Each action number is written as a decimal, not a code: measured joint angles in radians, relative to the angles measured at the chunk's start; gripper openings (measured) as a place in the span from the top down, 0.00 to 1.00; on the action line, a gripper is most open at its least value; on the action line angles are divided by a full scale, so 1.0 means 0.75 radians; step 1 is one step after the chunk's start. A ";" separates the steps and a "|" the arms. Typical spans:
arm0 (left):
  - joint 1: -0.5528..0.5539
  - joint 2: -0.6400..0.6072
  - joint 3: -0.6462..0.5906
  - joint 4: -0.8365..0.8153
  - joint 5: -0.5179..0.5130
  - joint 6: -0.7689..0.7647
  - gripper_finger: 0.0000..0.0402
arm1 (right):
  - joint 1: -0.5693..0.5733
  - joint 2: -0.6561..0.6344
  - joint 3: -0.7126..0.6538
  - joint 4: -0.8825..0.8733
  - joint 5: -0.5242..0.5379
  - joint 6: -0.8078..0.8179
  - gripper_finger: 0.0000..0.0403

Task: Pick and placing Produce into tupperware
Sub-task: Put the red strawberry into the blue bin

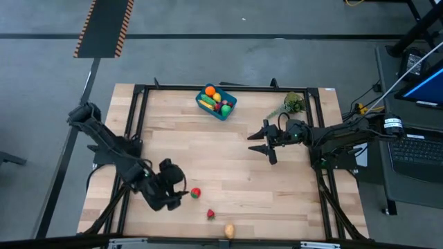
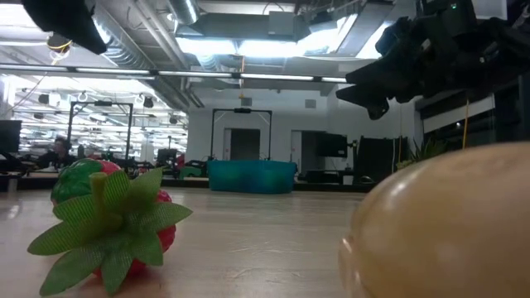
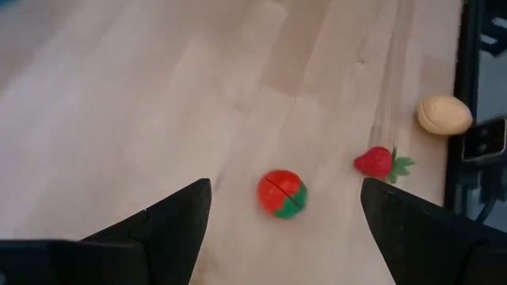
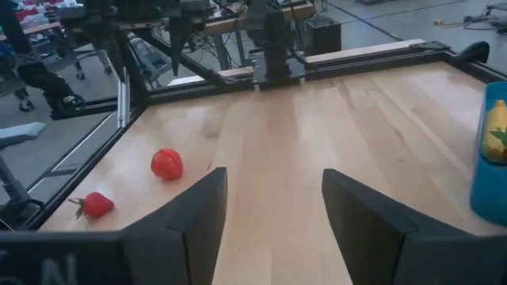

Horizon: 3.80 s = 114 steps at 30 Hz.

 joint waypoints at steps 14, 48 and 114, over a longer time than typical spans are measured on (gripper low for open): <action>0.114 0.359 0.238 -0.217 0.446 -0.365 0.21 | 0.107 0.000 0.000 -0.048 0.002 0.000 0.48; 0.228 0.493 0.301 -0.141 0.530 -0.680 0.21 | 0.383 0.000 0.000 -0.062 0.004 0.002 0.48; 0.289 0.711 0.300 -0.091 0.572 -0.739 0.52 | 0.399 0.001 0.000 -0.108 0.006 0.039 0.48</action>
